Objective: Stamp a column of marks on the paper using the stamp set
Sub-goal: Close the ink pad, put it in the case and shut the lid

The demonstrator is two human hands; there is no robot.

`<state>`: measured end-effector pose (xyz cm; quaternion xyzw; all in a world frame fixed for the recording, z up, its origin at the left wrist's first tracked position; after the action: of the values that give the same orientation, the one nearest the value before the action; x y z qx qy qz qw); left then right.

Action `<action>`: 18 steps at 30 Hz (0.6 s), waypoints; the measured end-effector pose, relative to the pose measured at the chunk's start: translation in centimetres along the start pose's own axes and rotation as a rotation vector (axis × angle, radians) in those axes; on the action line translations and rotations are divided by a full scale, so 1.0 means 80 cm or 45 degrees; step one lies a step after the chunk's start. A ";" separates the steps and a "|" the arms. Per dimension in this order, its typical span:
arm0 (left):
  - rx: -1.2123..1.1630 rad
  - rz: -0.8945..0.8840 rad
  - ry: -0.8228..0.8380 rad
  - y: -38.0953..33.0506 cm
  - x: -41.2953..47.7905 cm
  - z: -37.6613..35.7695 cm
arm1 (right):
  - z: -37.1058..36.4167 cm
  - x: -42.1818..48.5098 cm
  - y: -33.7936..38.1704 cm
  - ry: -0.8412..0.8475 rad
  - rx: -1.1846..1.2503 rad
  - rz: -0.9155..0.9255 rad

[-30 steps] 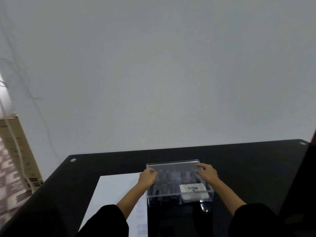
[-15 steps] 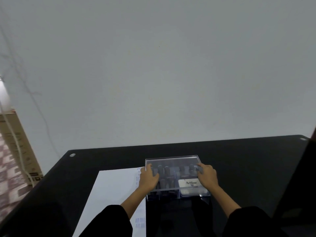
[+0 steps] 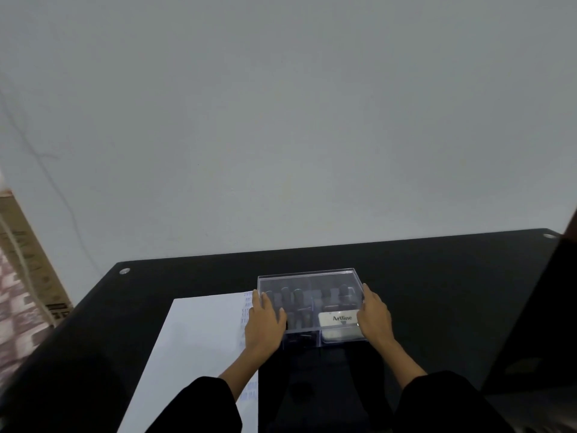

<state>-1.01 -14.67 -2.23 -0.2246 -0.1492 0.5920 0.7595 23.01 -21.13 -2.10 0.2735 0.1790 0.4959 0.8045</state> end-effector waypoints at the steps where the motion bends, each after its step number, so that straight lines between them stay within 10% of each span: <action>1: 0.004 -0.003 -0.012 0.000 0.000 0.000 | 0.000 0.001 0.000 -0.006 -0.002 0.002; 18: 0.053 -0.043 -0.060 -0.005 0.038 0.004 | 0.005 0.033 0.020 -0.066 -0.062 0.050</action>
<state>-0.05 -11.75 -1.82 -0.1923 -0.1587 0.5871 0.7701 23.33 -18.28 -0.84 0.2699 0.1407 0.5087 0.8053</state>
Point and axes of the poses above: each hand's wrist, its own x-axis towards the middle knuckle, its own z-axis out of the back of the hand, y = z × x, the point moved 10 cm from there along x, towards the middle knuckle, and after that the axes turned 9 degrees about y, right-handed, at the moved point
